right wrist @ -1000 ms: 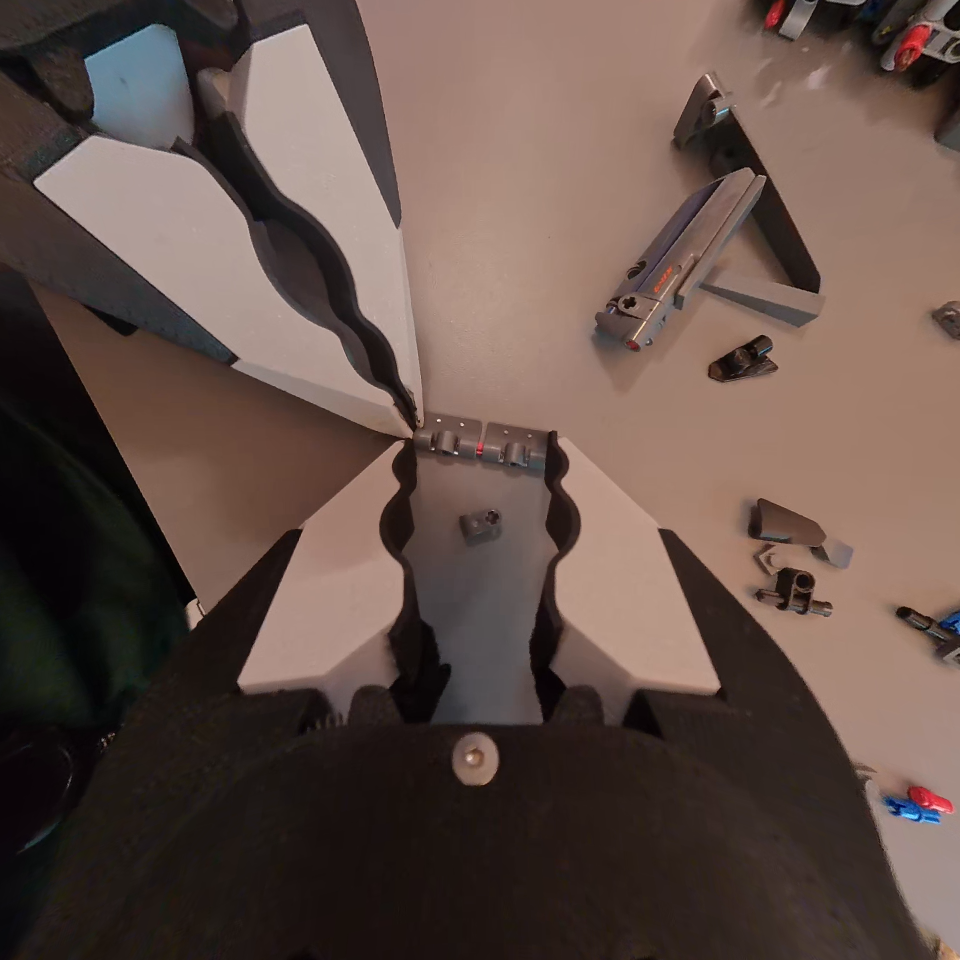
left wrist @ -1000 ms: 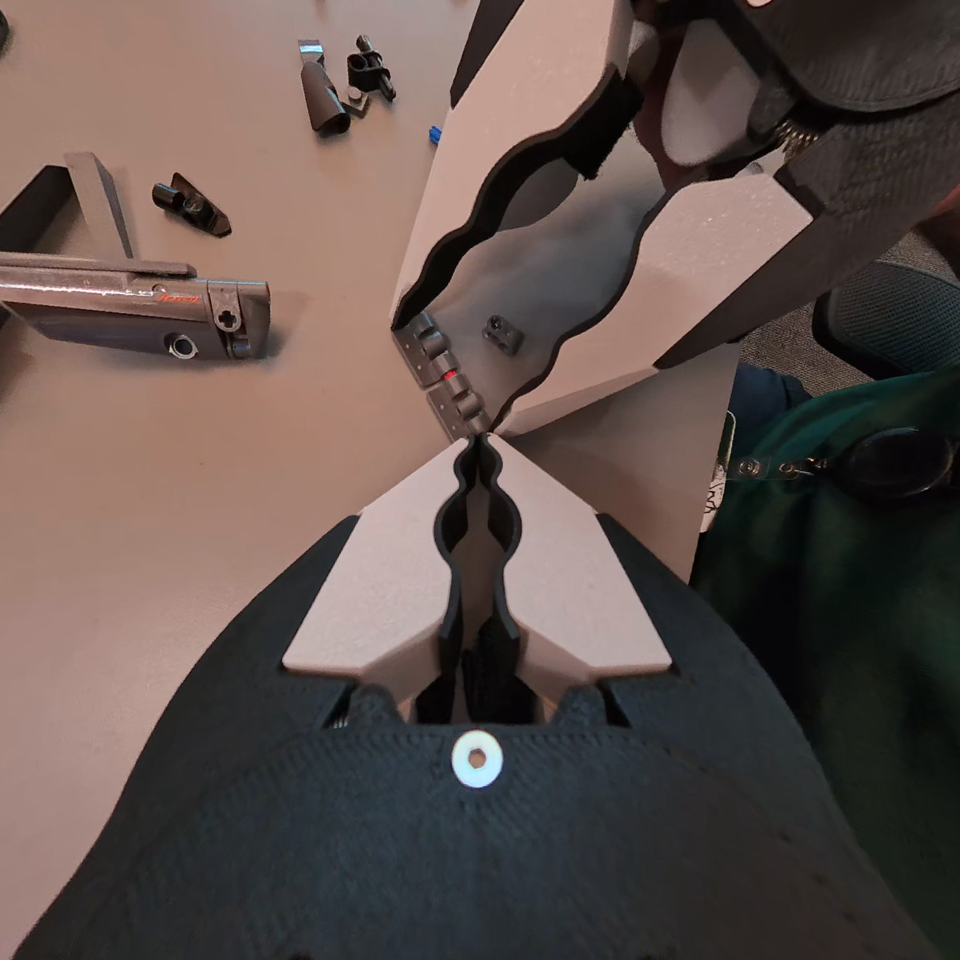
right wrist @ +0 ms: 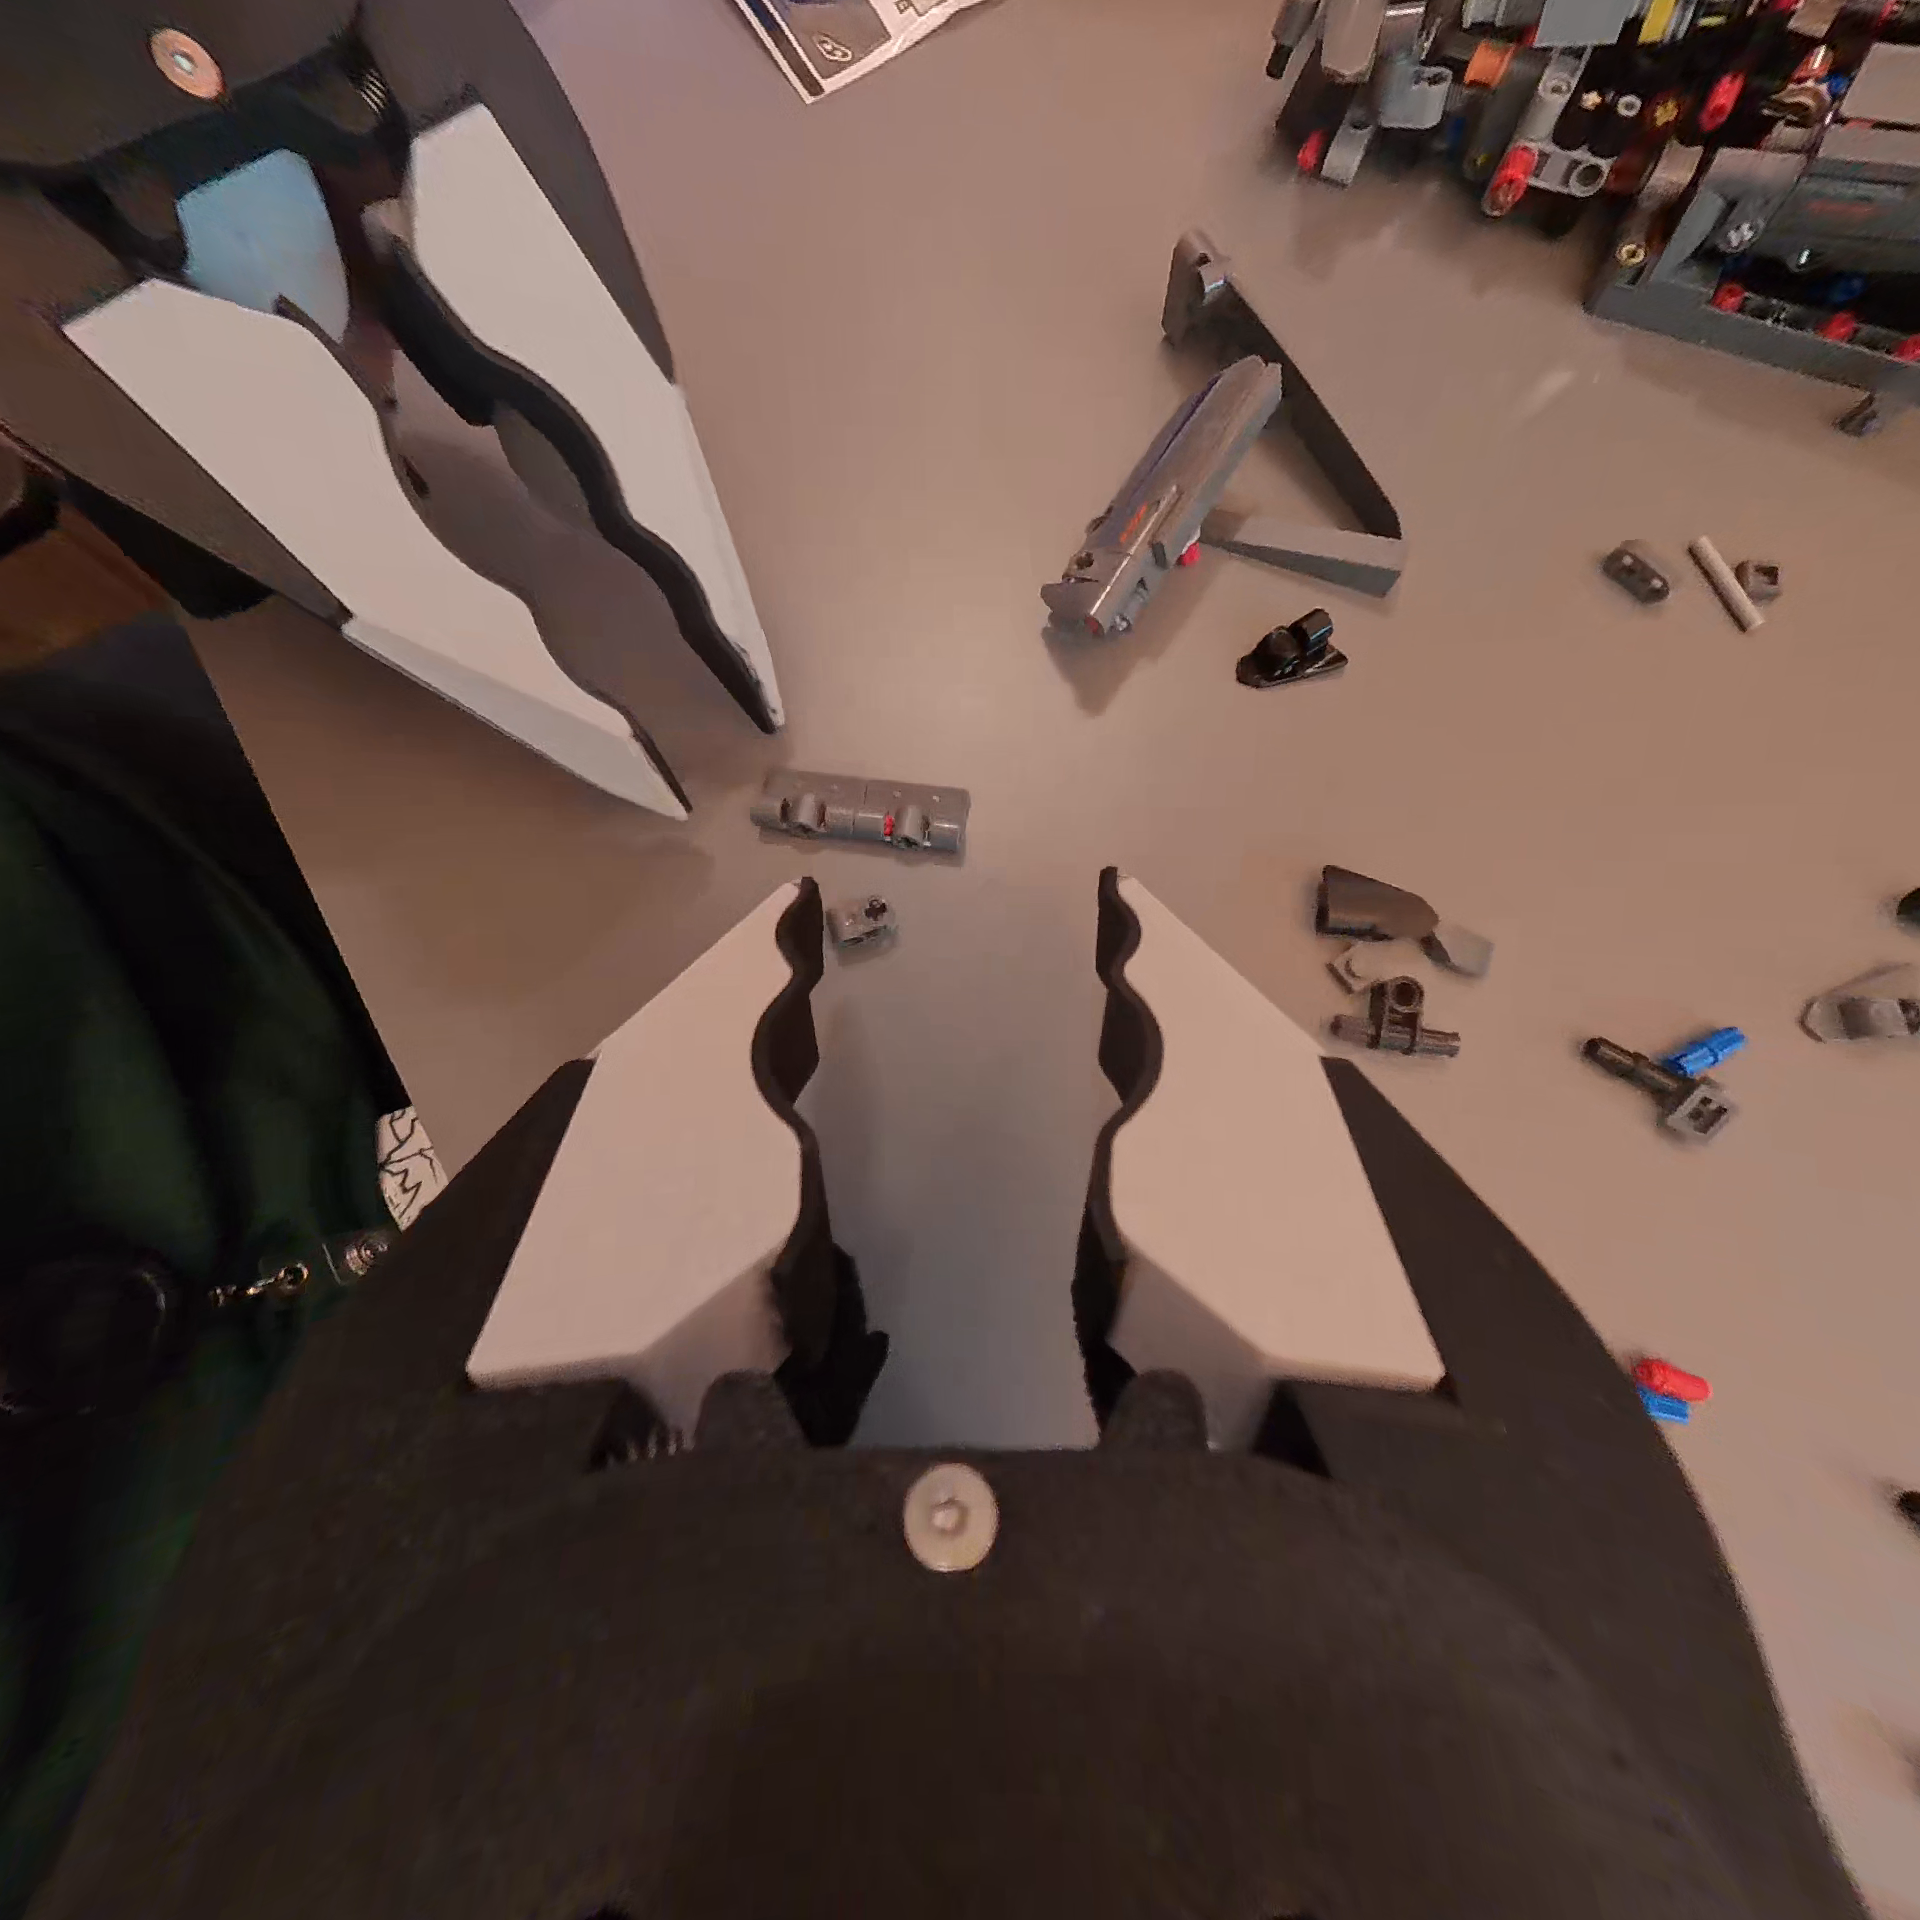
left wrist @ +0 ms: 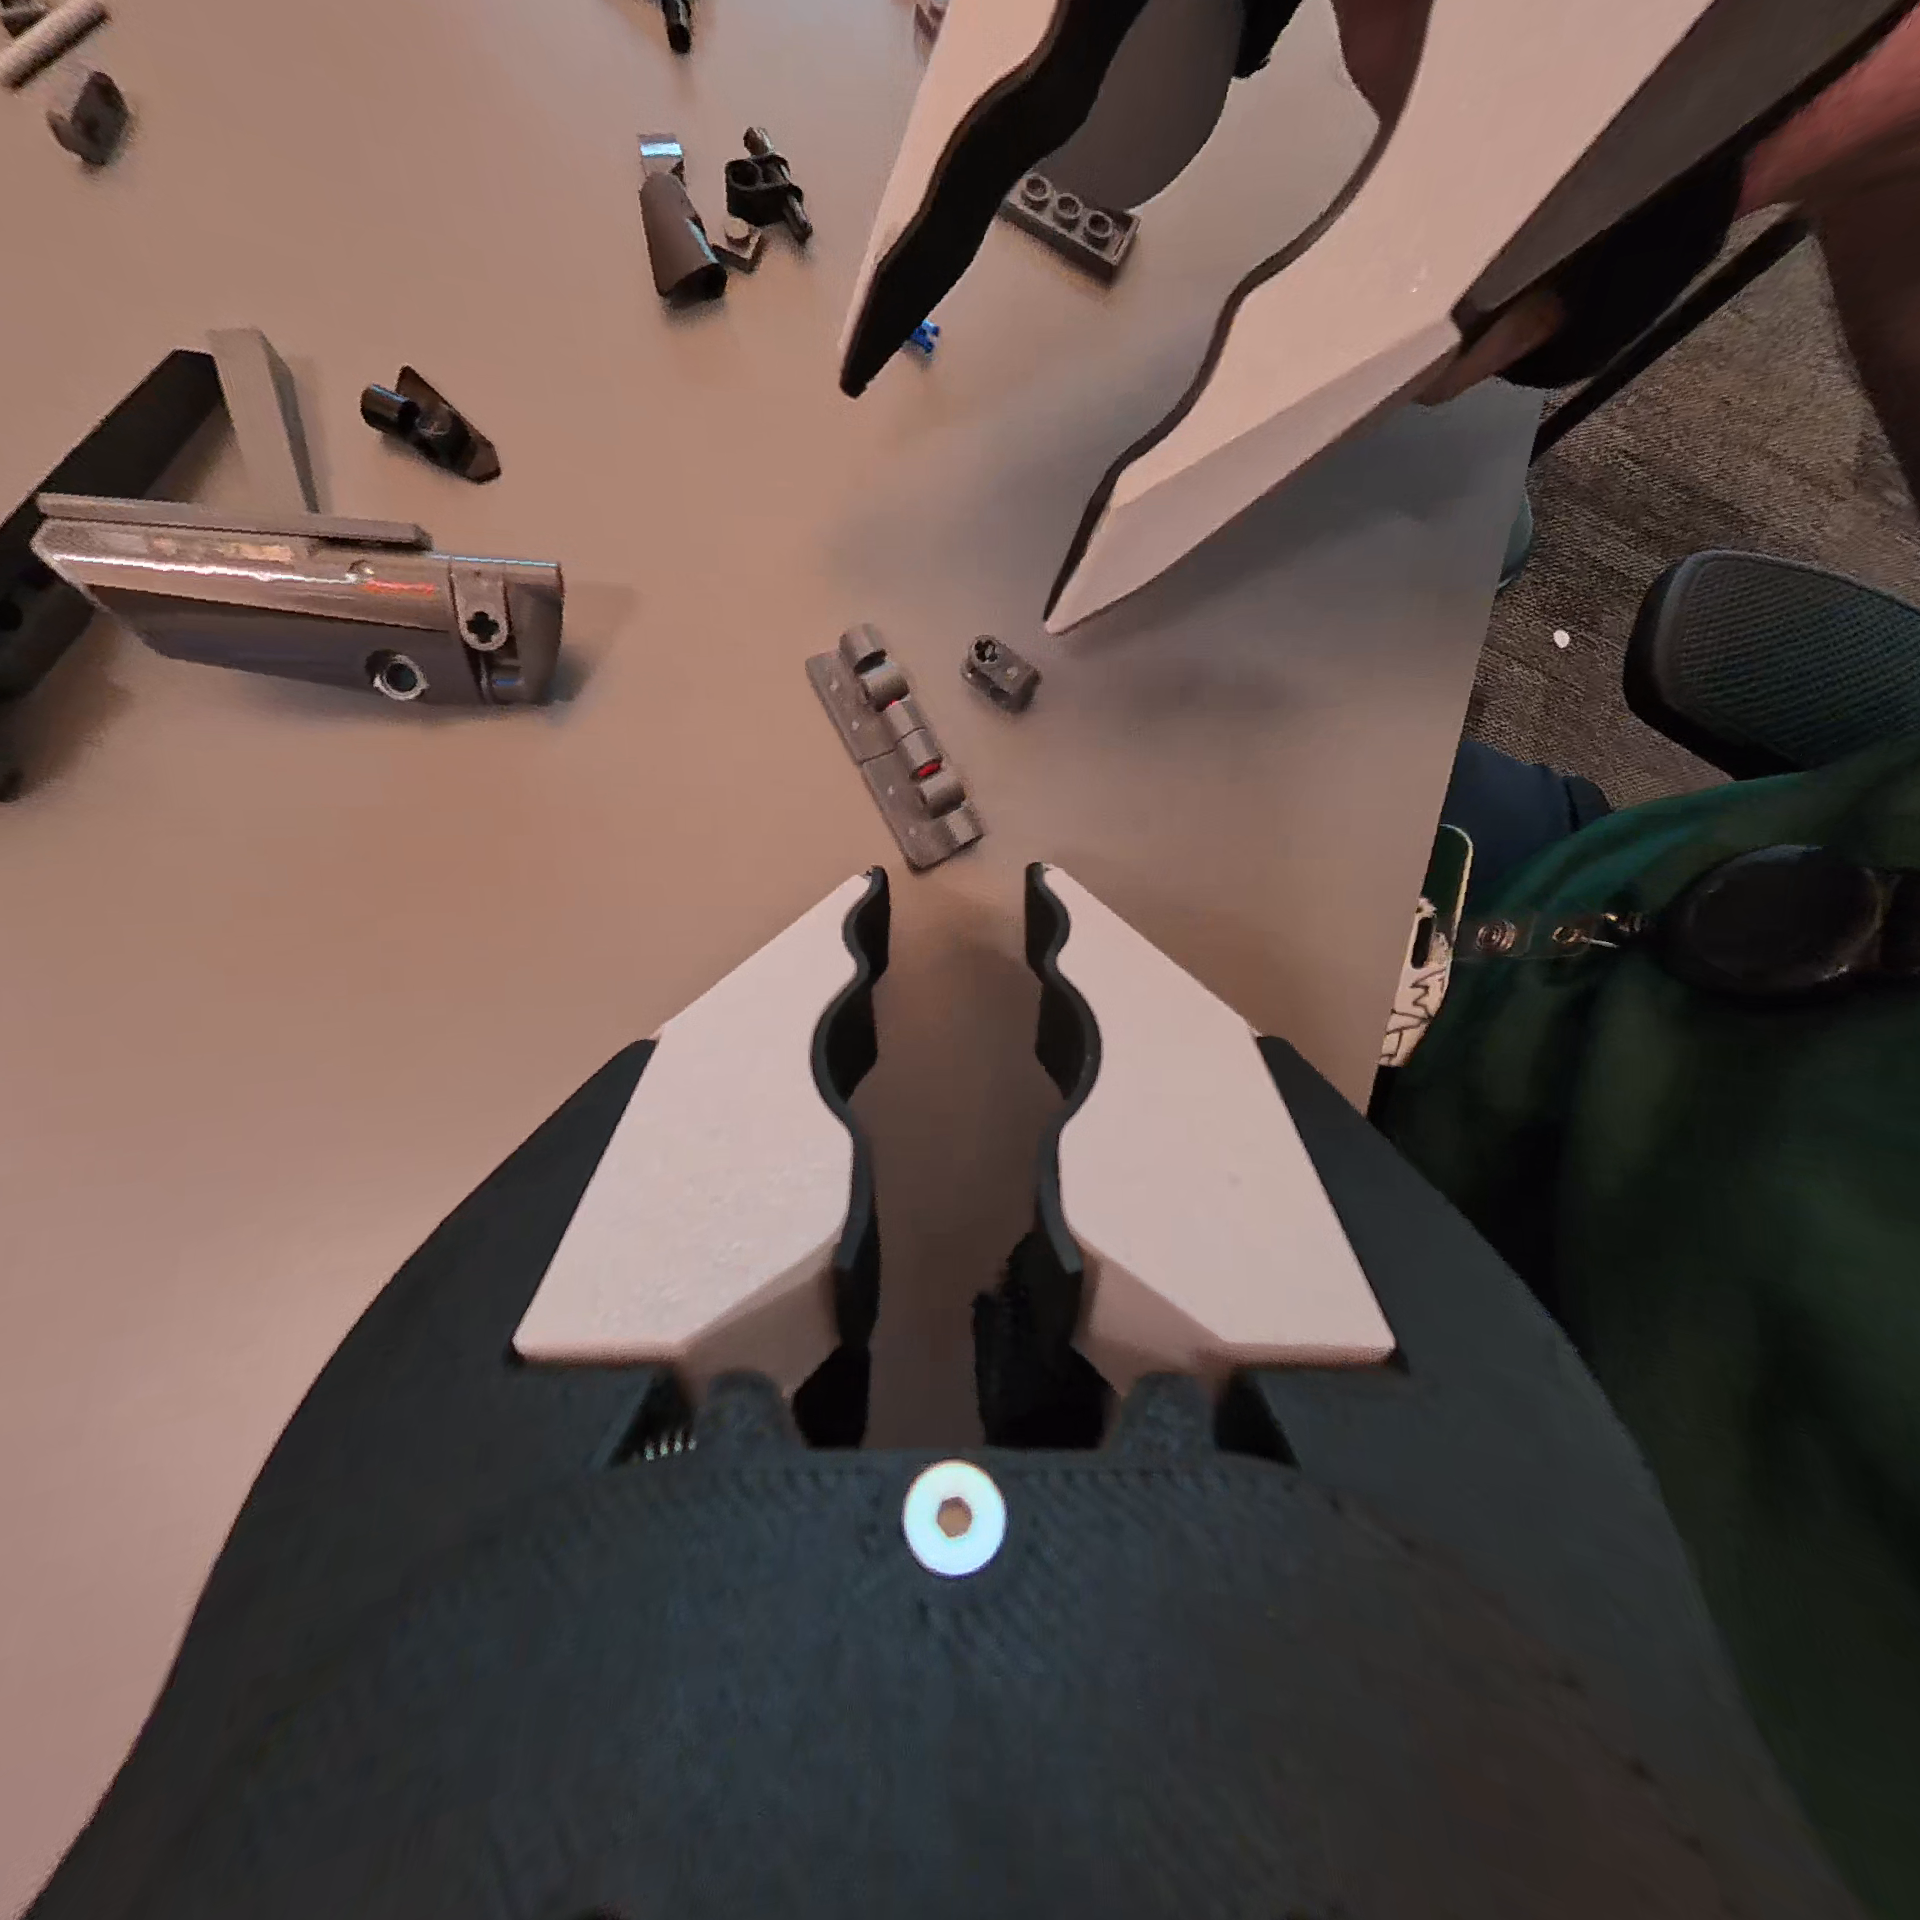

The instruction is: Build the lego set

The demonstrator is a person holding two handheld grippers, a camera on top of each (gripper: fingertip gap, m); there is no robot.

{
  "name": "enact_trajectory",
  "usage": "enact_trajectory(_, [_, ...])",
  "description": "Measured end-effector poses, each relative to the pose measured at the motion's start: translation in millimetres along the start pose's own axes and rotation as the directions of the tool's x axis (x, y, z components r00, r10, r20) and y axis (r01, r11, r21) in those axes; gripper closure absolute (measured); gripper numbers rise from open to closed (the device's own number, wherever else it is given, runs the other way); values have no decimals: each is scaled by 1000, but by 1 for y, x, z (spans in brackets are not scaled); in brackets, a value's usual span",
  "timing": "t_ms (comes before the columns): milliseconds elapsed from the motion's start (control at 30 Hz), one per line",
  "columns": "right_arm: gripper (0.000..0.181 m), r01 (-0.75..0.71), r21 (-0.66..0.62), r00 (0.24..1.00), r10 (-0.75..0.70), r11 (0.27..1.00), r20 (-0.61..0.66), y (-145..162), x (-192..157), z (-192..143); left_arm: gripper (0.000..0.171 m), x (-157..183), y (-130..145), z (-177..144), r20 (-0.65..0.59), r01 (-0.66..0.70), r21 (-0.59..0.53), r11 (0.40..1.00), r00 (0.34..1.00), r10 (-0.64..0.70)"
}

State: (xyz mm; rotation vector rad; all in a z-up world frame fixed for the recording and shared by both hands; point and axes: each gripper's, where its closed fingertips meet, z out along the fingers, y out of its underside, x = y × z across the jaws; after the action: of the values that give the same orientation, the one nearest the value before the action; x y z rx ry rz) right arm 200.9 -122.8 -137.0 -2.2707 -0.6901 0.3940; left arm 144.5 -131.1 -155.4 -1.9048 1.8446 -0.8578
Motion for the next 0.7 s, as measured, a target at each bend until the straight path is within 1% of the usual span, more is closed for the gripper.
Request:
enact_trajectory(100, [132, 16, 10, 1000, -16, 1000, 15, 1, -5, 1, 141, 1, -2, 7, 7, 9, 4, 1000, 1000, -9])
enact_trajectory(133, [145, 22, 16, 1000, -23, 1000, 14, 1, -6, 1, 141, 1, -3, 8, 10, 9, 5, 1000, 1000, -9])
enact_trajectory(167, [151, 29, 22, 1000, -29, 999, 10, 0, -5, 1, 141, 1, -4, 9, 18, 3, 2, 1000, 1000, -3])
enact_trajectory(200, [150, 30, 27, 1000, -30, 999, 7, 0, -5, 1, 142, 0, -4, 9, 26, -2, -3, 1000, 1000, 2])
enact_trajectory(267, [141, 25, 52, 1000, -26, 998, 18, -4, -5, -1, 145, -1, -4, 9, 37, -11, -12, 1000, 999, 11])
enact_trajectory(333, [139, 19, 73, 1000, -20, 997, 18, -7, -4, -3, 150, -3, -4, 10, 53, -23, -20, 1000, 998, 24])
enact_trajectory(400, [138, 23, 64, 1000, -23, 998, 4, -6, -1, -3, 157, -6, -4, 10, 75, -37, -27, 999, 996, 39])
enact_trajectory(600, [137, 34, 68, 999, -34, 997, -7, -3, 0, -4, 157, -7, -3, 9, 77, -64, -35, 997, 995, 66])
enact_trajectory(700, [136, 51, 79, 999, -49, 996, -17, -4, 1, -5, 158, -7, -3, 8, 55, -45, -23, 999, 997, 46])
